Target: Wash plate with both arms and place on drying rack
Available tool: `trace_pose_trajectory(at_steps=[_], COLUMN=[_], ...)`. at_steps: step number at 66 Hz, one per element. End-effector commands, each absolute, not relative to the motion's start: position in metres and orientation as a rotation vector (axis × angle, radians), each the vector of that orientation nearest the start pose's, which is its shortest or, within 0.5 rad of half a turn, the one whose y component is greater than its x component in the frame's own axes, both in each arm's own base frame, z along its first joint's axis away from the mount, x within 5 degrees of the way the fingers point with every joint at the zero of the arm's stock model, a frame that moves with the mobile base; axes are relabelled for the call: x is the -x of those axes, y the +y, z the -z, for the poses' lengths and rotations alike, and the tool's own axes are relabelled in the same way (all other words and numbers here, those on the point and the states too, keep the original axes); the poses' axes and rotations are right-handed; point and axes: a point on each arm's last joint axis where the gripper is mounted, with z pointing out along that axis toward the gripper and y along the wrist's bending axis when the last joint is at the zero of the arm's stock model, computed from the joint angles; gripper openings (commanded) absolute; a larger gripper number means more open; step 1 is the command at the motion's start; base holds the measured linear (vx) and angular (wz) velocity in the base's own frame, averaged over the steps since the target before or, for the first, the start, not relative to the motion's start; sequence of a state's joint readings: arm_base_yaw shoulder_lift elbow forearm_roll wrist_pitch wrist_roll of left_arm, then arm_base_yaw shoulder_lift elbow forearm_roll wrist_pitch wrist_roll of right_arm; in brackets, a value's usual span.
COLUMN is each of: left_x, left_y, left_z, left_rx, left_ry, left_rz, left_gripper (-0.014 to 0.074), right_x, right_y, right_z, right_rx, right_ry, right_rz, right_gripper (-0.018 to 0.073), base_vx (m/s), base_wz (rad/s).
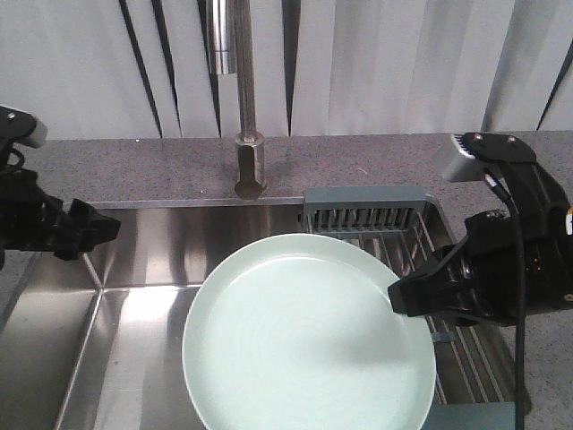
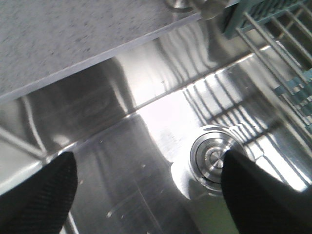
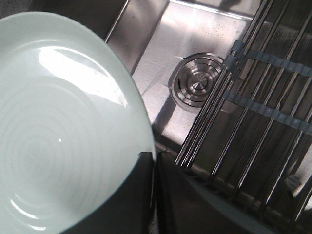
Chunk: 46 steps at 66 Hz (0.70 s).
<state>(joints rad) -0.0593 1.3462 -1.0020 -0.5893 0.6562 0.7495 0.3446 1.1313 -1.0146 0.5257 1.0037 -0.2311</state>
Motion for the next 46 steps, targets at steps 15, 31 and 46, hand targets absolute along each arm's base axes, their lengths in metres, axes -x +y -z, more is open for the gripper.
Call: trace_pose_trajectory(at_steps=[15, 31, 46], left_x=[-0.320, -0.351, -0.381], left_y=[-0.069, -0.085, -0.101], left_z=[-0.309, -0.298, -0.294], left_rx=[-0.752, -0.899, -0.978], left_ry=[2.076, 1.987, 1.877], left_rz=[0.454, 0.549, 0.622], left_gripper=[0.0575, 0.0575, 0.0575], right_x=[-0.186, -0.186, -0.186], right_y=[0.110, 0.110, 0.110], right_z=[-0.357, -0.357, -0.357], right_rx=[0.506, 0.506, 0.506], right_ry=[2.412, 2.412, 2.412], right_rz=[-0.751, -0.751, -0.751], right_gripper=[-0.0008, -0.0008, -0.0008], base_vx=[0.00, 0.00, 0.00], base_wz=[0.00, 0.00, 0.00])
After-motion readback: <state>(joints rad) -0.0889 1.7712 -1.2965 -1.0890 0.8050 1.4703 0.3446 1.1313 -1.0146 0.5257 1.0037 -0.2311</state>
